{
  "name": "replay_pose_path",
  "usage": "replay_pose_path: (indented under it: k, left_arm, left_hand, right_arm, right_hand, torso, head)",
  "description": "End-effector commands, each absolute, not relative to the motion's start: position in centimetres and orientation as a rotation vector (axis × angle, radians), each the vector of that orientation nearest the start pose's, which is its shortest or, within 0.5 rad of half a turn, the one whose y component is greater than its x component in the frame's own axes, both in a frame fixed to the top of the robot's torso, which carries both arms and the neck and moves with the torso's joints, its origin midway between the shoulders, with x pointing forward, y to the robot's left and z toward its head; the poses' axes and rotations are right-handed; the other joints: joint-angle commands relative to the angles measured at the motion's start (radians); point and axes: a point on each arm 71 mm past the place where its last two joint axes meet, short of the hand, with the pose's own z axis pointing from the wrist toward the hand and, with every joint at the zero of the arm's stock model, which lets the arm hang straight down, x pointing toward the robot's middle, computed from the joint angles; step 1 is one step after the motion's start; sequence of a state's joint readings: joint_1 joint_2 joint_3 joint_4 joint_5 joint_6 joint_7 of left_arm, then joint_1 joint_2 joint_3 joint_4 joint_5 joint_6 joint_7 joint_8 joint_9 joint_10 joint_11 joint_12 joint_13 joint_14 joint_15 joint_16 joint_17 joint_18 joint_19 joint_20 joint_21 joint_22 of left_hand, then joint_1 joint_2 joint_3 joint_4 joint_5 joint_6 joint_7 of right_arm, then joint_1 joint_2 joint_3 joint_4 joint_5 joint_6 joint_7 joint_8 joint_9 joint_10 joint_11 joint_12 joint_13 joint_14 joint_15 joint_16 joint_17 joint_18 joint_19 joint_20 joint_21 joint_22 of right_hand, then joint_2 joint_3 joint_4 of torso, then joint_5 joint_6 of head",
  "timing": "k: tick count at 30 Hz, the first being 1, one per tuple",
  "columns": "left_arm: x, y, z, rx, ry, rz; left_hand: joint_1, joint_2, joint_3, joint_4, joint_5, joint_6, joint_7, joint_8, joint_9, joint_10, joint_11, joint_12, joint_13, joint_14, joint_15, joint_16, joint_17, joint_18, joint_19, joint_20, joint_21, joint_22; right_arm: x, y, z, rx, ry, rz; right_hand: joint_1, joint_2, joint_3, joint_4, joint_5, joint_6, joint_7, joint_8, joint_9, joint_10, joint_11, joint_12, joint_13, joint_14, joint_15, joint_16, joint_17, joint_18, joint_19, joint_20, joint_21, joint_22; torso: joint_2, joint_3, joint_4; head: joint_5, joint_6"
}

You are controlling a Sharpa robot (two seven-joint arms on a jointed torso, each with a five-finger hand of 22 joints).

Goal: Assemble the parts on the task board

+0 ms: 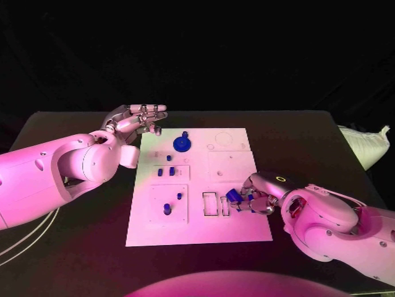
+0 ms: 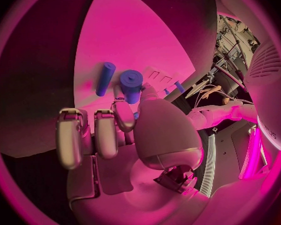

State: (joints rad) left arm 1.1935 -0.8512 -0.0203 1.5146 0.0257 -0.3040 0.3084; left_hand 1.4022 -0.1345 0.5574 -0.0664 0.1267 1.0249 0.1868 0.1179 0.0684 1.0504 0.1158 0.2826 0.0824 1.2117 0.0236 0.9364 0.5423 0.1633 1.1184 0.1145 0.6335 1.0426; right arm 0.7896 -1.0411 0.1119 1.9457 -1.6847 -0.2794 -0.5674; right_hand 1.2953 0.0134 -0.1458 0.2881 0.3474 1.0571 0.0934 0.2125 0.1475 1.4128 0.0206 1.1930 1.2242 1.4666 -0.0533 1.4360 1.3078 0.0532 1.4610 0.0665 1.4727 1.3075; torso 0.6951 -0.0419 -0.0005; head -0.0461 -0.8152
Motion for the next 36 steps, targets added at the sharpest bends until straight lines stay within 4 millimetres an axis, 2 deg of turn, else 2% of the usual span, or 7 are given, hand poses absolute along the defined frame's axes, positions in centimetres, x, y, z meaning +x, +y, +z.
replay_pose_path:
  k: [1,6,14,21,26,29,36]
  left_arm:
    - [49.2,21.5,-18.1,-1.196,1.473,-1.530]
    - [49.2,21.6,-18.2,-1.198,1.473,-1.527]
    - [49.1,21.6,-18.3,-1.200,1.475,-1.528]
    - [49.1,21.2,-18.4,-1.198,1.479,-1.535]
    - [49.1,21.1,-18.4,-1.198,1.481,-1.538]
    - [49.1,21.0,-18.4,-1.198,1.483,-1.540]
    - [49.0,21.0,-18.4,-1.197,1.483,-1.540]
  left_hand:
    - [-0.007,0.001,-0.004,-0.001,0.001,-0.007,0.003,0.004,-0.001,-0.005,0.000,0.006,-0.001,-0.007,-0.002,0.004,-0.001,0.019,-0.006,0.004,-0.004,-0.001]
    - [-0.008,0.001,-0.005,-0.001,0.001,-0.007,0.003,0.004,-0.001,-0.006,0.000,0.006,-0.001,-0.008,-0.002,0.004,-0.001,0.019,-0.007,0.004,-0.004,-0.002]
    - [-0.008,0.001,-0.005,-0.001,0.001,-0.007,0.003,0.004,-0.001,-0.006,0.000,0.006,-0.001,-0.008,-0.001,0.004,-0.002,0.019,-0.007,0.004,-0.004,-0.002]
    - [-0.008,0.001,-0.005,-0.001,0.001,-0.008,0.003,0.004,-0.001,-0.007,0.000,0.007,-0.001,-0.009,-0.001,0.004,-0.002,0.019,-0.008,0.004,-0.005,-0.002]
    - [-0.010,0.001,-0.006,-0.001,0.001,-0.009,0.003,0.004,-0.001,-0.008,0.000,0.008,-0.001,-0.009,-0.001,0.004,-0.002,0.019,-0.008,0.005,-0.006,-0.002]
    - [-0.010,0.001,-0.006,-0.001,0.001,-0.009,0.003,0.004,-0.001,-0.008,0.001,0.008,-0.001,-0.010,-0.001,0.005,-0.002,0.019,-0.008,0.005,-0.006,-0.003]
    - [-0.010,0.001,-0.006,-0.001,0.001,-0.009,0.003,0.004,-0.001,-0.008,0.001,0.008,-0.001,-0.010,-0.001,0.005,-0.002,0.019,-0.008,0.005,-0.006,-0.003]
  right_arm:
    - [34.5,-19.7,-26.4,0.009,1.950,0.435]
    - [34.3,-19.7,-25.9,0.065,1.921,0.467]
    - [34.8,-19.9,-24.0,0.204,1.891,0.537]
    - [35.3,-19.3,-22.5,0.266,1.879,0.595]
    - [35.4,-18.3,-22.7,0.257,1.937,0.611]
    - [35.3,-17.3,-23.1,0.225,1.993,0.623]
    - [35.1,-16.2,-24.0,0.163,2.084,0.622]
  right_hand:
    - [0.018,0.020,0.004,-0.003,0.006,0.015,-0.001,0.008,0.005,0.015,-0.009,0.022,0.023,0.065,-0.001,0.007,0.031,-0.019,0.015,-0.006,0.007,0.145]
    - [0.033,0.031,0.008,-0.004,0.015,0.026,-0.007,0.013,0.011,0.021,-0.014,0.031,0.035,0.066,-0.005,0.011,0.038,-0.021,0.021,-0.009,0.013,0.153]
    - [0.034,0.023,-0.003,-0.001,0.037,0.029,-0.008,0.012,0.016,0.022,-0.015,0.029,0.039,0.066,-0.007,0.013,0.041,-0.022,0.026,-0.012,0.018,0.159]
    - [0.010,0.020,-0.022,0.003,0.057,0.029,-0.007,0.007,0.020,0.025,-0.014,0.033,0.048,0.068,-0.006,0.017,0.048,-0.025,0.032,-0.012,0.025,0.167]
    - [-0.004,0.023,-0.032,0.004,0.070,0.029,-0.007,0.004,0.022,0.024,-0.015,0.028,0.048,0.067,-0.006,0.015,0.045,-0.024,0.030,-0.012,0.023,0.166]
    - [-0.019,0.032,-0.038,0.005,0.074,0.031,-0.008,0.003,0.025,0.024,-0.015,0.026,0.049,0.067,-0.006,0.016,0.046,-0.024,0.030,-0.012,0.023,0.165]
    - [-0.042,0.048,-0.048,0.005,0.076,0.038,-0.011,0.004,0.030,0.022,-0.017,0.015,0.045,0.066,-0.007,0.014,0.043,-0.023,0.027,-0.013,0.021,0.163]
  torso:
    - [0.000,-0.0007,-0.0009]
    - [0.000,0.0012,-0.0021]
    - [-0.002,-0.0007,-0.0019]
    - [-0.002,-0.0018,0.0087]
    - [-0.003,-0.0035,0.0157]
    - [-0.002,-0.0021,0.0207]
    - [-0.001,-0.0027,0.0209]
  head:
    - [0.001,-0.003]
    - [0.004,-0.001]
    - [0.000,0.003]
    - [-0.002,-0.006]
    - [0.001,-0.006]
    - [0.000,-0.009]
    - [-0.002,-0.009]
